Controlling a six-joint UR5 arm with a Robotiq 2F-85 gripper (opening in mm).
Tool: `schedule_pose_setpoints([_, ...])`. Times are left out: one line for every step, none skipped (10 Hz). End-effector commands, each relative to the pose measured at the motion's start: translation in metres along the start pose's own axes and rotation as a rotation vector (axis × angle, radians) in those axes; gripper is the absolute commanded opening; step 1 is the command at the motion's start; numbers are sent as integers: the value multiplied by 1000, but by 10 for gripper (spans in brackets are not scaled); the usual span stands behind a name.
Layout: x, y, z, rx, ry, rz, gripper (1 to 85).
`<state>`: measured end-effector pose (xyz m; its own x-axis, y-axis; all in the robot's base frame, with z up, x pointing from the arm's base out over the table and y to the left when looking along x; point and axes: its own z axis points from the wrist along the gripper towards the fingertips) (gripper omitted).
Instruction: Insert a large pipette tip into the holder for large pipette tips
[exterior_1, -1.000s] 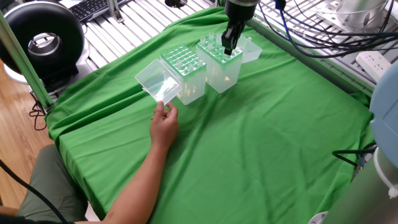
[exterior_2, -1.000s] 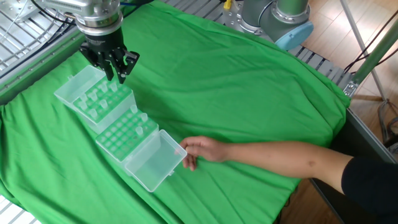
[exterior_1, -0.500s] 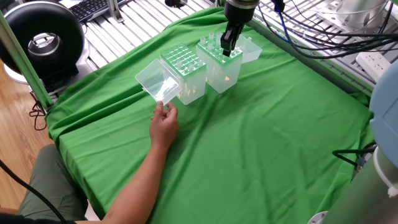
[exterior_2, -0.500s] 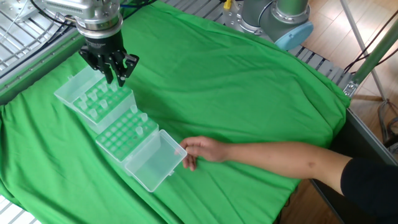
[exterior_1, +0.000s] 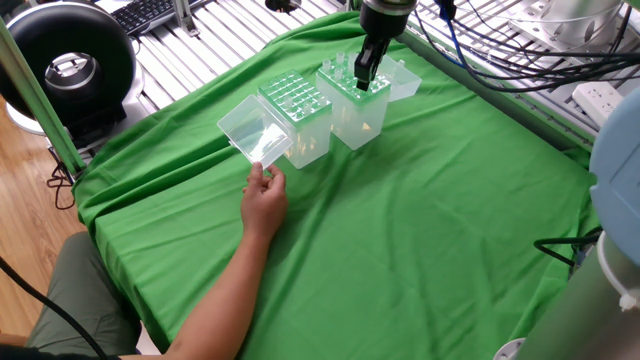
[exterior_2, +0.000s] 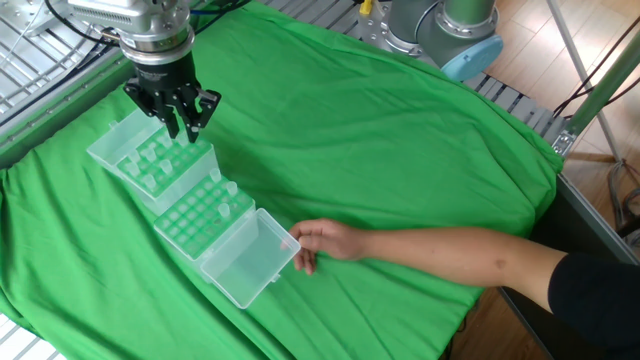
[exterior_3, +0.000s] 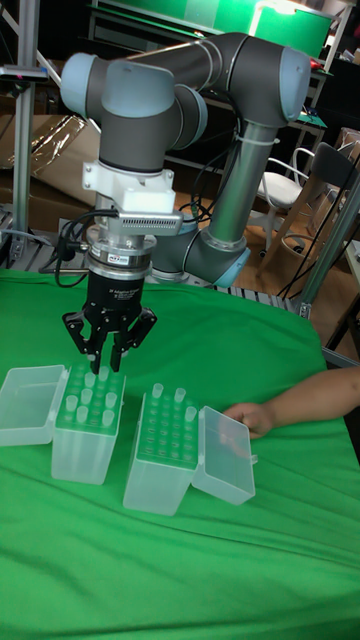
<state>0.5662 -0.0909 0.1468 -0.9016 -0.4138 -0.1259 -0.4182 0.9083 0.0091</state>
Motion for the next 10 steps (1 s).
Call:
schedule_pose_setpoints([-2, -2, -2, -10, -8, -5, 323])
schedule_pose_setpoints([-4, -1, -1, -11, -16, -6, 323])
schedule_pose_setpoints([-6, -1, 1, -14, -22, -5, 323])
schedule_pose_setpoints([-6, -1, 2, -13, -23, -5, 323])
schedule_pose_setpoints([-7, 0, 2, -16, -24, -3, 323])
schedule_pose_setpoints([-7, 0, 2, -17, -25, -3, 323])
schedule_pose_setpoints([-8, 0, 3, -16, -26, -3, 323])
schedule_pose_setpoints([-9, 0, 3, -16, -26, 2, 323])
schedule_pose_setpoints([-10, 1, 4, -14, -27, 4, 323])
schedule_pose_setpoints([-12, 1, 4, -12, -28, 6, 323])
